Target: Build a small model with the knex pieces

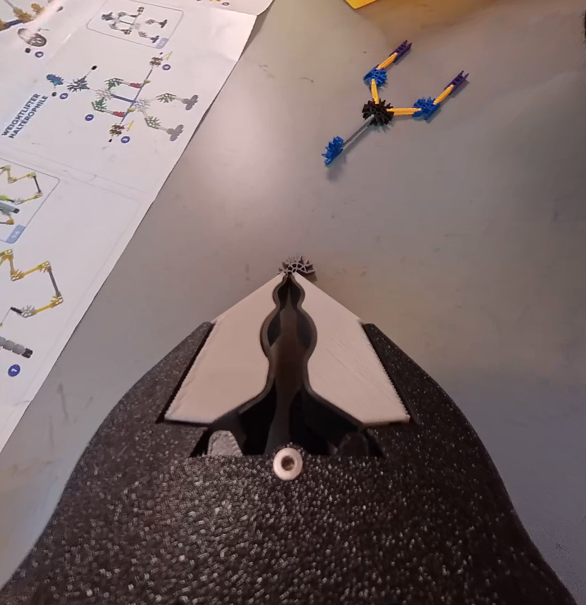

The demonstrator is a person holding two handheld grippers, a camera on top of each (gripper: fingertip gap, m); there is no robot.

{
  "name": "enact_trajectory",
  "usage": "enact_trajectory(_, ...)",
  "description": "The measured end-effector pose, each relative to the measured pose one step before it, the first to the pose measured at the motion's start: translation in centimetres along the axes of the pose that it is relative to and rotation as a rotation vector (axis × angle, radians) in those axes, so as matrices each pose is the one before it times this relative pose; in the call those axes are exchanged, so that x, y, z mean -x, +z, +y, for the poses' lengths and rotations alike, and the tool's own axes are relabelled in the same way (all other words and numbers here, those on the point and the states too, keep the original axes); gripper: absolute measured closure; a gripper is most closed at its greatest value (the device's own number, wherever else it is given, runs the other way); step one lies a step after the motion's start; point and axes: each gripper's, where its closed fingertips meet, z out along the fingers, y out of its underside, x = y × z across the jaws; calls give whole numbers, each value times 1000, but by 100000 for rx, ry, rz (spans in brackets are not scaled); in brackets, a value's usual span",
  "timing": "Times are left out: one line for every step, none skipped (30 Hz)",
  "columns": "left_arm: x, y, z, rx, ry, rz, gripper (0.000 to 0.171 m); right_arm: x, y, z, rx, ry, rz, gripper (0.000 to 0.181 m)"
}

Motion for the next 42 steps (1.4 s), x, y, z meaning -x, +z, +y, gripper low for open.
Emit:
enact_trajectory(217,-80,71,-378,-1736,-607,171,-548,-273,-316,-1455,383,2056,152)
enact_trajectory(82,-65,55,-340,-1809,179,171,-446,-276,-334,-1124,428,1175,152)
enact_trajectory(107,-46,41,-266,-1428,-78,171,-418,-250,-349,-1056,627,993,152)
enact_trajectory(190,-42,29,-212,-869,-960,171,-437,-214,-372,-1389,606,1312,152)
enact_trajectory(259,-34,16,-124,-490,-1487,171,-416,-195,-294,-1178,467,1287,152)
enact_trajectory(163,-24,24,-99,-255,-897,171,-363,-170,-215,-771,540,1170,152)
enact_trajectory(20,-21,-1,-228,-234,-24,171,-289,-163,-169,-622,514,974,152)
enact_trajectory(31,-17,-4,-381,-357,-63,171,-230,-179,-130,-501,323,863,152)
enact_trajectory(44,-53,-26,-540,-234,-212,169,-164,-176,-95,-288,151,667,152)
enact_trajectory(19,-101,-92,-865,-48,1,164,-111,-175,-61,-85,-113,586,152)
enact_trajectory(56,-165,-192,-1264,-175,-163,159,-198,-189,-120,-447,-401,1239,152)
enact_trajectory(118,-213,-271,-1695,-282,-361,154,-203,-206,-138,-539,-455,1273,153)
enact_trajectory(161,-260,-351,-2213,-384,-371,150,-238,-207,-117,-189,-313,1176,153)
enact_trajectory(247,-283,-403,-2581,-762,-597,147,-359,-234,-162,-279,-351,1677,153)
enact_trajectory(328,-297,-421,-2870,-1178,-887,144,-519,-276,-230,-435,-405,2265,153)
enact_trajectory(395,-314,-448,-3203,-1489,-1256,140,-651,-308,-218,82,-470,2553,153)
enact_trajectory(471,-326,-460,-3315,-1661,-1619,138,-875,-322,-210,590,-544,3293,152)
enact_trajectory(491,-320,-441,-3126,-1628,-1746,137,-1100,-350,-216,918,-817,4016,152)
enact_trajectory(482,-300,-400,-2802,-1578,-1835,136,-1280,-345,-270,1112,-944,4415,152)
enact_trajectory(471,-268,-356,-2533,-1581,-1843,135,-1275,-349,-355,1198,-1037,3948,152)
enact_trajectory(373,-225,-333,-2350,-1534,-1500,135,-1246,-335,-463,1153,-1431,3880,152)
enact_trajectory(262,-174,-297,-2060,-1384,-999,135,-1223,-279,-501,1401,-2030,3707,153)
enact_trajectory(153,-134,-226,-1556,-1081,-663,135,-1176,-189,-442,1693,-2482,3186,153)
enact_trajectory(90,-65,-136,-1010,-617,-525,135,-1104,-69,-348,1869,-2664,2451,154)
enact_trajectory(53,-27,-58,-509,-119,-398,135,-1092,79,-151,2230,-2268,1964,155)
enact_trajectory(21,10,21,19,171,-195,135,-999,257,141,3231,-1537,1000,156)
enact_trajectory(7,34,59,232,183,-171,135,-779,381,360,3859,-1111,-479,156)
enact_trajectory(28,23,67,79,108,-319,135,-804,448,360,3018,-620,-309,157)
enact_trajectory(13,22,50,122,75,-229,135,-820,521,419,2757,-227,-233,159)
enact_trajectory(-16,21,71,295,93,-68,135,-660,607,573,3449,-247,-1375,162)
enact_trajectory(-38,18,54,215,153,-42,135,-725,689,716,4251,221,-1105,167)
enact_trajectory(-69,4,36,105,161,150,135,-657,758,795,4742,249,-1538,170)
enact_trajectory(-94,9,25,116,44,285,135,-442,828,930,5760,16,-2882,172)
enact_trajectory(-46,42,39,95,-146,113,135,-540,870,897,5704,149,-2025,172)
enact_trajectory(-4,66,56,257,-188,-2,135,-452,931,936,6083,-419,-2368,172)
enact_trajectory(7,75,41,338,16,-100,135,-329,974,953,6331,-399,-2815,171)
enact_trajectory(23,68,-12,19,224,-304,135,-345,1000,882,5929,-273,-2262,171)
enact_trajectory(21,36,-56,-205,256,-348,135,-332,1000,778,5597,-722,-1807,171)
enact_trajectory(3,38,-16,-31,115,-200,135,-271,954,696,5549,-1310,-1437,169)
enact_trajectory(28,40,16,189,-15,-266,135,-412,898,466,4531,-1941,162,167)
enact_trajectory(62,18,12,76,-9,-483,135,-294,802,253,3336,-2050,-66,165)
enact_trajectory(55,6,-9,-65,25,-453,135,-67,731,147,2775,-1573,-1324,164)
